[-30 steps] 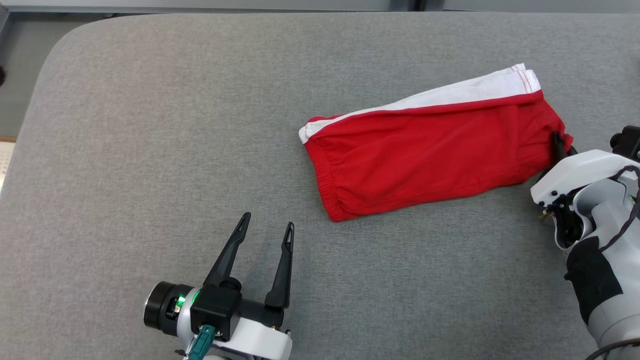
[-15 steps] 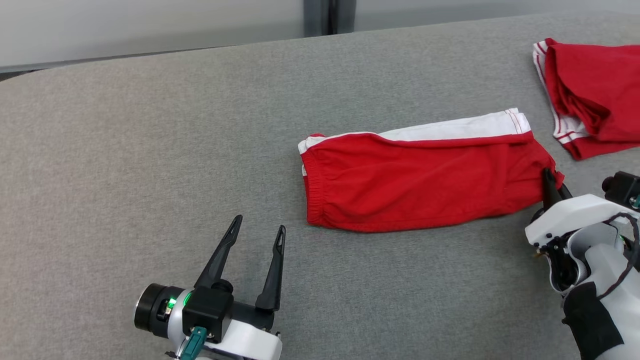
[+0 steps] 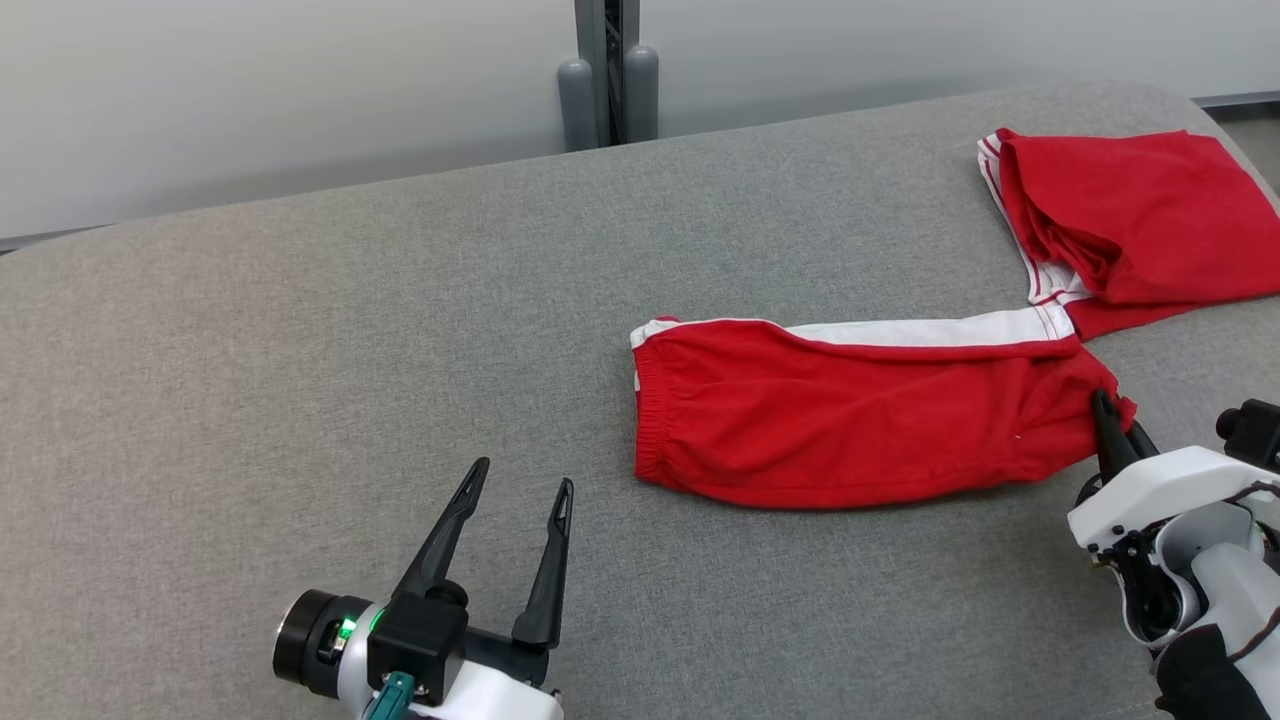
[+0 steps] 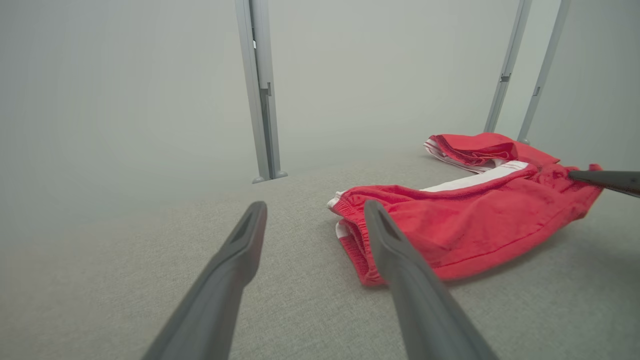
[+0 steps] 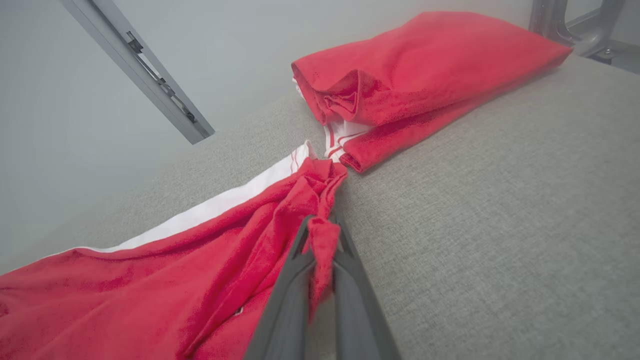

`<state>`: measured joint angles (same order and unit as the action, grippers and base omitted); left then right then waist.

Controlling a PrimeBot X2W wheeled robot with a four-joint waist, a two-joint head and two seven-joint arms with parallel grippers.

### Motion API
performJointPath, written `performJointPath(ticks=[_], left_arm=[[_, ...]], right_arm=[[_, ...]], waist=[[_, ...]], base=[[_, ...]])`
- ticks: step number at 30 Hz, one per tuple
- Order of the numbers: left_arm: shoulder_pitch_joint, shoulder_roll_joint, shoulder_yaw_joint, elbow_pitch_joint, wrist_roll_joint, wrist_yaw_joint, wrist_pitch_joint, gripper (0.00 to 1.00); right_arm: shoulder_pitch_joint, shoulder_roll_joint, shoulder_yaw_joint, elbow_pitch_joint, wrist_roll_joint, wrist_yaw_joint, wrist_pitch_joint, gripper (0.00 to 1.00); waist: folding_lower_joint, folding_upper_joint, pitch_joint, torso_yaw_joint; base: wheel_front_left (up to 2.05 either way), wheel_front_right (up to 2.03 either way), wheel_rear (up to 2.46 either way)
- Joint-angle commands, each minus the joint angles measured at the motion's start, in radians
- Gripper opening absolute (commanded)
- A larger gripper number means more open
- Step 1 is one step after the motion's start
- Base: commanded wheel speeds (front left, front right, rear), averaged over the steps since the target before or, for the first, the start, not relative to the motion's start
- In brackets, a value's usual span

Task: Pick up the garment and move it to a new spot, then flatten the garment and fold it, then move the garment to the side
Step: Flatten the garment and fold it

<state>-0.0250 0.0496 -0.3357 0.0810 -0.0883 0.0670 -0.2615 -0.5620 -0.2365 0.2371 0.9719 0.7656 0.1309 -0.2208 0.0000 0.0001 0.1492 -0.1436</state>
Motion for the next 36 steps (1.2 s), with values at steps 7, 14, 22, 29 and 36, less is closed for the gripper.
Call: performJointPath(ticks=[7, 14, 22, 29, 36], left_arm=[[0.023, 0.003, 0.004, -0.004, -0.007, -0.002, -0.004, 1.0], [0.038, 0.003, -0.002, -0.011, -0.018, 0.005, -0.004, 1.0], [0.049, 0.003, -0.011, -0.013, -0.023, 0.009, -0.004, 1.0], [0.055, 0.003, -0.021, -0.007, -0.026, 0.007, -0.004, 1.0], [0.06, 0.003, -0.027, -0.001, -0.028, 0.003, -0.004, 1.0]], right_arm=[[0.048, -0.038, 0.077, -0.107, 0.066, 0.0, -0.035, 0.0], [0.059, -0.032, 0.164, -0.233, 0.082, 0.0, -0.044, 0.0], [0.035, 0.027, 0.26, -0.291, 0.077, 0.0, -0.045, 0.0], [0.011, 0.087, 0.328, -0.257, 0.052, 0.0, -0.042, 0.0], [-0.004, 0.128, 0.386, -0.214, 0.047, 0.0, -0.042, 0.0]], waist=[[0.0, -0.0001, -0.04, 0.033], [0.0, -0.0001, -0.06, 0.055], [0.0, -0.0001, -0.074, 0.106], [0.0, -0.0001, -0.081, 0.161], [0.0, -0.0001, -0.092, 0.216]], base=[[0.0, 0.0, 0.0], [0.0, 0.0, 0.0], [0.0, 0.0, 0.0], [0.0, 0.0, 0.0], [0.0, 0.0, 0.0]])
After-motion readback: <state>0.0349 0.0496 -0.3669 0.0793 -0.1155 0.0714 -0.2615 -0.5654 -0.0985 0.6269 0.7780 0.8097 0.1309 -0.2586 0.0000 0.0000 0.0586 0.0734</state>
